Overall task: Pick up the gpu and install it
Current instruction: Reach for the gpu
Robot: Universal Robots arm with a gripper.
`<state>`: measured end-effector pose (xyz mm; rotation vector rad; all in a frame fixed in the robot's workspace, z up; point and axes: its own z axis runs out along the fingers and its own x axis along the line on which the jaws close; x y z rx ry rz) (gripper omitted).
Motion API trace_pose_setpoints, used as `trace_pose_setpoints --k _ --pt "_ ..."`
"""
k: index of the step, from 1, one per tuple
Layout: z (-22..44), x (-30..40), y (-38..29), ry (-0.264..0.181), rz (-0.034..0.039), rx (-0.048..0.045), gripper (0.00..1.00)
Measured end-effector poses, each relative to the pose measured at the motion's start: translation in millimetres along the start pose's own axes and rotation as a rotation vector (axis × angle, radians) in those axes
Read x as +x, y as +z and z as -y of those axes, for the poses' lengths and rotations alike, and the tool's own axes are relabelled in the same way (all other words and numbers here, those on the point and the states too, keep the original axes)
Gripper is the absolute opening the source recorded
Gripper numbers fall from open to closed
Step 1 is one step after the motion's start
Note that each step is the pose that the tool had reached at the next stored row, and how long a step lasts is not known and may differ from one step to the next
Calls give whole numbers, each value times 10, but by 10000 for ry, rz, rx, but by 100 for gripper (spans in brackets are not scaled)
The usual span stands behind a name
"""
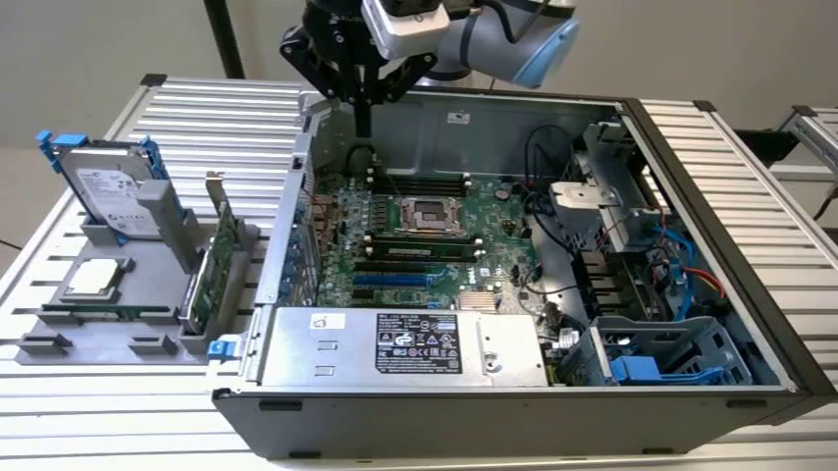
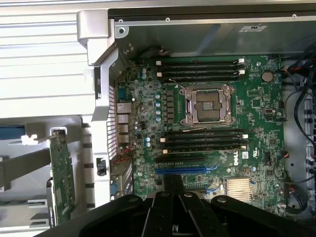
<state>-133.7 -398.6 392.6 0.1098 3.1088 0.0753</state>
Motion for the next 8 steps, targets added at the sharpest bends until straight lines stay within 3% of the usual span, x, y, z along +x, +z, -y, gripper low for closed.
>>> trace_pose_setpoints --k 8 --pt "7 100 -3 -1 0 0 0"
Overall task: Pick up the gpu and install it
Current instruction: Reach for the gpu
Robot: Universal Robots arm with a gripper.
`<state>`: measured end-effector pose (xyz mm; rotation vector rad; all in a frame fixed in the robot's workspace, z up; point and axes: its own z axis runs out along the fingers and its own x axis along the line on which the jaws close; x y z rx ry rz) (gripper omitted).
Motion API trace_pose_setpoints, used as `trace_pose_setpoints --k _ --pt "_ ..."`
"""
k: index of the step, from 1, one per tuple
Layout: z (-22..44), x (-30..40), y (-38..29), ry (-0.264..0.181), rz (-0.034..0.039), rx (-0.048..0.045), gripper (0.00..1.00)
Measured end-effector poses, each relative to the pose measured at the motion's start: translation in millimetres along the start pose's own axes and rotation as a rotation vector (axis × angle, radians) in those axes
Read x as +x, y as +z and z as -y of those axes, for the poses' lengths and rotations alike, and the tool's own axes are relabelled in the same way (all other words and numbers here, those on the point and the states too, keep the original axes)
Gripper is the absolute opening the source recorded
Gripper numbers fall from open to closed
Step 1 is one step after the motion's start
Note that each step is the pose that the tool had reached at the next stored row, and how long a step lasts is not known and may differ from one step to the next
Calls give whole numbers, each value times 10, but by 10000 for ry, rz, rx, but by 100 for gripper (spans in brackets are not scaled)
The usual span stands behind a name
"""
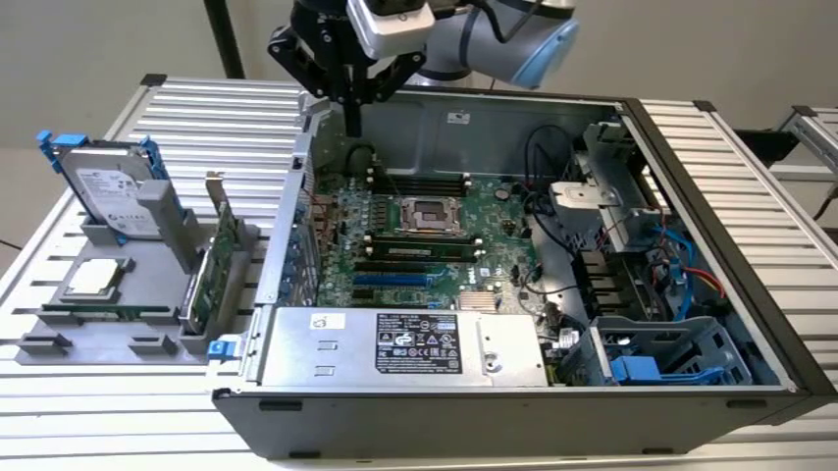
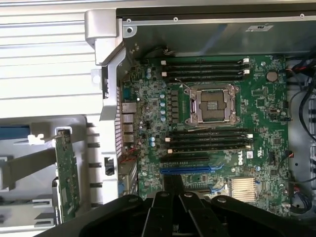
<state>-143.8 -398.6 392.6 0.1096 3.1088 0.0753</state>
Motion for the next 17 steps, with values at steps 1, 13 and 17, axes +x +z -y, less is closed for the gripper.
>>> trace_pose_setpoints --k 1,13,17 --pt "2 26 -1 1 0 0 0" --pt "28 498 -15 0 0 0 0" --pt "36 679 -21 -1 0 0 0"
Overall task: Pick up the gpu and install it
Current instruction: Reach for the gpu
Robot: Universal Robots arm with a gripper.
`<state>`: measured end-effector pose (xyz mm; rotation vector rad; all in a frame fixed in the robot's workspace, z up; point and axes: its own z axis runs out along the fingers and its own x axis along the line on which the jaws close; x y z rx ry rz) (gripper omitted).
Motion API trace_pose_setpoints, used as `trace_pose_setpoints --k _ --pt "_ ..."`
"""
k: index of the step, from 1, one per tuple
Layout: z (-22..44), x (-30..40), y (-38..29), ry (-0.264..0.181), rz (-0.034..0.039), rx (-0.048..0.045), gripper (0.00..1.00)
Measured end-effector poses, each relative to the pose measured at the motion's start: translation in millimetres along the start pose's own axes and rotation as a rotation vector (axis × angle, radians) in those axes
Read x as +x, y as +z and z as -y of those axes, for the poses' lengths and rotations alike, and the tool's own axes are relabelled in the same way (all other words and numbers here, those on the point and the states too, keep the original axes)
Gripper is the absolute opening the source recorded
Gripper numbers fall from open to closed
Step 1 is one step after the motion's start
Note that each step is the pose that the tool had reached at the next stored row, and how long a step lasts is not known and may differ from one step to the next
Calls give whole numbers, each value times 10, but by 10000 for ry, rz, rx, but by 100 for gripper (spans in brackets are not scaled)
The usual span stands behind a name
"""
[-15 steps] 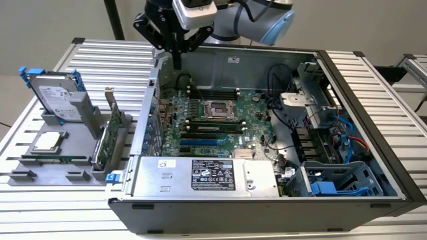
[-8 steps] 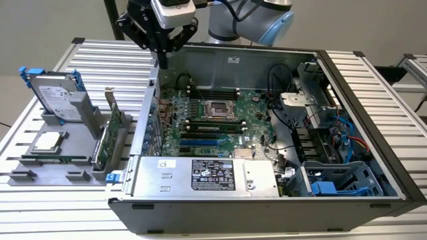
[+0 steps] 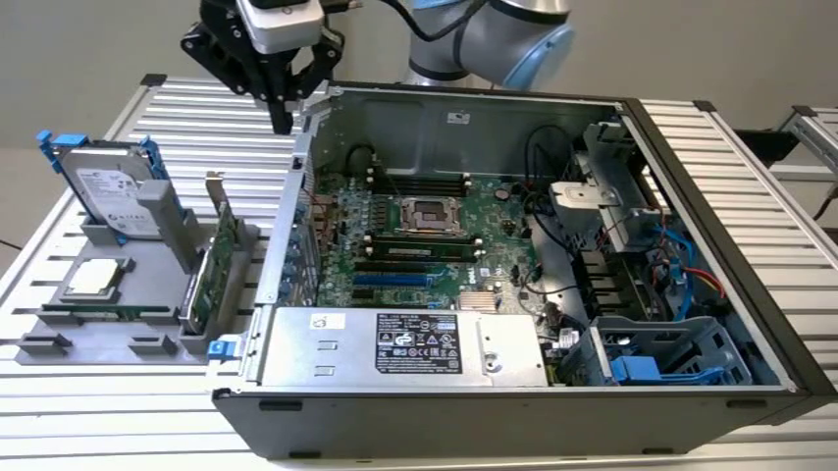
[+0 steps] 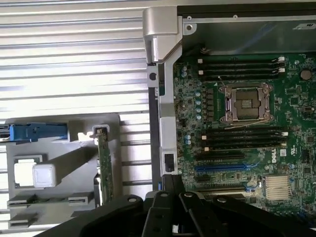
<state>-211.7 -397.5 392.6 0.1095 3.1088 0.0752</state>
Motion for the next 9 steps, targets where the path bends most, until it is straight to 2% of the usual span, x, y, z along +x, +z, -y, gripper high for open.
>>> trace_pose_setpoints --k 9 --pt "13 409 -12 0 0 0 0"
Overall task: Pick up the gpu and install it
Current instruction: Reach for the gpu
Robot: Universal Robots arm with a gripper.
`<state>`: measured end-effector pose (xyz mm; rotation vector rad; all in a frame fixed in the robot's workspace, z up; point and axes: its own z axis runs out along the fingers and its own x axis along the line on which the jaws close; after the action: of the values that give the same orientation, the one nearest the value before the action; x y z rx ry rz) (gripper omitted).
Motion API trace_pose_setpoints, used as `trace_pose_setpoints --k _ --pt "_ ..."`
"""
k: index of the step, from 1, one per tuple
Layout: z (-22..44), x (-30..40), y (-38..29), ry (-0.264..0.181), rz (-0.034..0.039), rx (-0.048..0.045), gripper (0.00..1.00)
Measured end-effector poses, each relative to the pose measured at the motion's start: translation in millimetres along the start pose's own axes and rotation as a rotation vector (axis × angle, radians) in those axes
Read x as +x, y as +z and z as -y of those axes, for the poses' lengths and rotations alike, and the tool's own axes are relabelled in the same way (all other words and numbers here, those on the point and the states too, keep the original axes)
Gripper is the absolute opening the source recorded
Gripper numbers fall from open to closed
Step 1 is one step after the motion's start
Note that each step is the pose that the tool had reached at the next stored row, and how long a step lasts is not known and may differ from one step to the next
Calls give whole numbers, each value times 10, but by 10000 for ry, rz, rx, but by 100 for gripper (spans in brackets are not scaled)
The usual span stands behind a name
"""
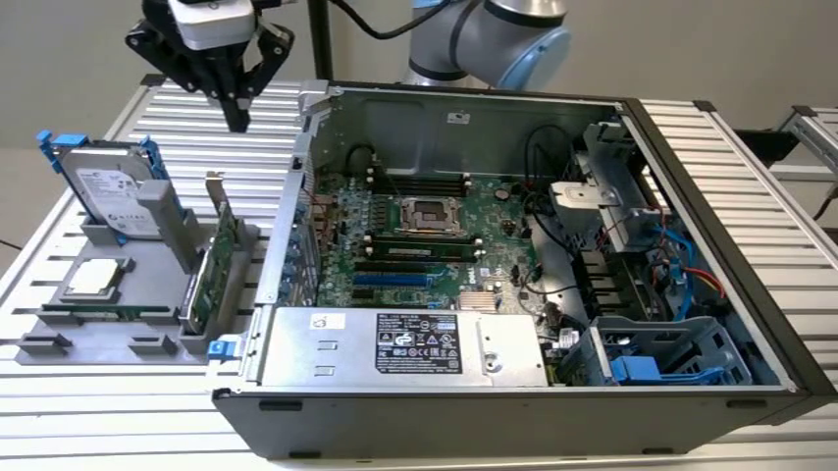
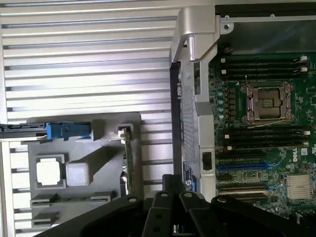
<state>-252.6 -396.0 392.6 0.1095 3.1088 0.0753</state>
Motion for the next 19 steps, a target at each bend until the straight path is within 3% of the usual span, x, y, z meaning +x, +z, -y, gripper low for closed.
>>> trace_pose_setpoints --k 11,15,17,19 --pt "9 487 -14 1 0 0 0" --pt "11 590 -17 1 0 0 0" --pt "15 603 -18 0 1 0 0" --pt "59 606 -20 -1 -1 0 0"
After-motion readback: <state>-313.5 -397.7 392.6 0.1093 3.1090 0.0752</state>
